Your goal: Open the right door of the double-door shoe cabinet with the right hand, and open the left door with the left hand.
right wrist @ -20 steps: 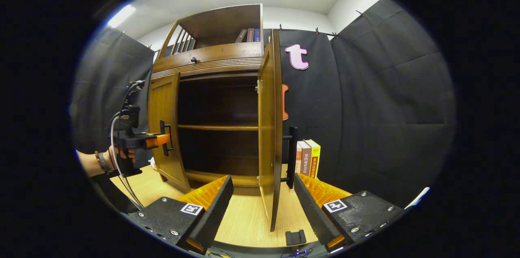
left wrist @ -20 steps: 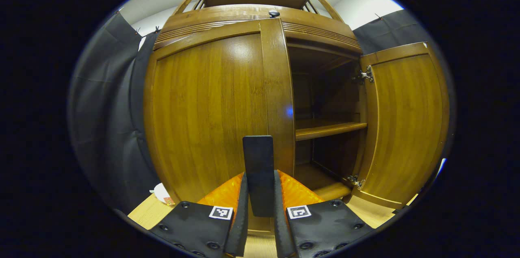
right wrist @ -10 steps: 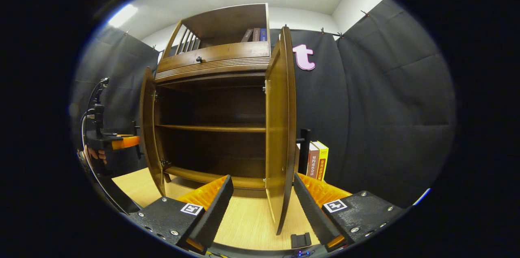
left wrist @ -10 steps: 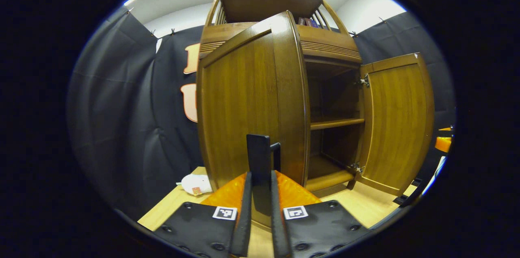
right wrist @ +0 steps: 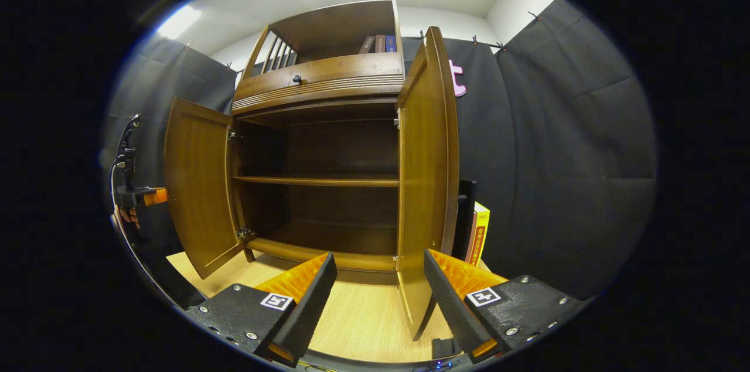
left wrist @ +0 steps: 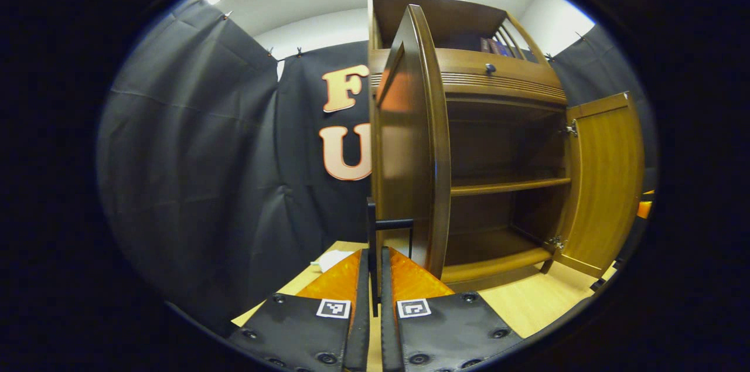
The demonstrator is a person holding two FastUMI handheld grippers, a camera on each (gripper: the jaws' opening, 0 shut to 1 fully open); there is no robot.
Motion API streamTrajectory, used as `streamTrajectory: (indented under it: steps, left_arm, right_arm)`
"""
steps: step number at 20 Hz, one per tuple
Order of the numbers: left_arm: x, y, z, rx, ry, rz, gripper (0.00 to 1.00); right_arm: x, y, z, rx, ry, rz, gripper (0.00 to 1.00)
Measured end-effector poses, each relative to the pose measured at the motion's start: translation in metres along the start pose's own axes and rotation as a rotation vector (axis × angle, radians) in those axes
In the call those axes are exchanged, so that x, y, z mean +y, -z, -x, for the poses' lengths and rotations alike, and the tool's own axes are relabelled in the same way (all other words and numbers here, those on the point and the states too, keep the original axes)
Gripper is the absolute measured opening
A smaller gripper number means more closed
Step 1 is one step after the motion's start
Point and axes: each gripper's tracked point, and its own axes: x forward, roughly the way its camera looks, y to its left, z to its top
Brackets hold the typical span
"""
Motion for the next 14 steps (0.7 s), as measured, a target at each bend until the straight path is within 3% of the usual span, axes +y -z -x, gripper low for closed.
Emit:
streamTrajectory:
  steps: [1, 3, 4, 5, 6, 7, 8, 10, 11, 12, 14]
  left_arm:
    - [0.007, 0.0, 0.001, -0.007, 0.024, 0.01, 0.1]
    - [0.011, -0.002, 0.0, -0.009, 0.062, 0.009, 0.08]
    - [0.014, 0.0, -0.003, -0.014, 0.078, -0.013, 0.08]
    - [0.02, -0.001, -0.003, -0.027, 0.095, -0.018, 0.0]
    - [0.027, -0.001, -0.003, -0.032, 0.108, -0.004, 0.0]
    - [0.033, -0.001, -0.004, -0.041, 0.122, 0.012, 0.08]
    - [0.036, -0.001, -0.006, -0.051, 0.14, 0.018, 0.0]
    - [0.045, -0.001, -0.007, -0.062, 0.151, -0.014, 0.0]
    - [0.048, -0.001, -0.008, -0.066, 0.16, -0.023, 0.15]
    - [0.052, -0.001, -0.009, -0.065, 0.172, -0.015, 0.2]
    - [0.062, 0.0, -0.008, -0.057, 0.174, 0.005, 0.19]
  right_arm:
    - [0.001, 0.001, -0.001, 0.001, 0.0, -0.002, 0.92]
    - [0.002, 0.001, -0.001, 0.003, 0.003, -0.007, 0.98]
    - [0.003, 0.002, -0.001, 0.004, 0.005, -0.009, 0.92]
    - [0.002, 0.001, -0.001, 0.004, 0.009, -0.011, 0.92]
    - [0.003, 0.002, -0.002, 0.008, 0.011, -0.017, 0.92]
    - [0.004, 0.002, -0.002, 0.01, 0.011, -0.024, 0.92]
    - [0.004, 0.002, -0.002, 0.011, 0.012, -0.029, 0.92]
    - [0.004, 0.0, 0.0, 0.012, 0.02, -0.03, 0.92]
    - [0.005, -0.001, 0.0, 0.011, 0.023, -0.033, 0.92]
    - [0.005, -0.001, 0.001, 0.012, 0.024, -0.038, 0.92]
    - [0.007, -0.002, 0.001, 0.013, 0.027, -0.043, 0.98]
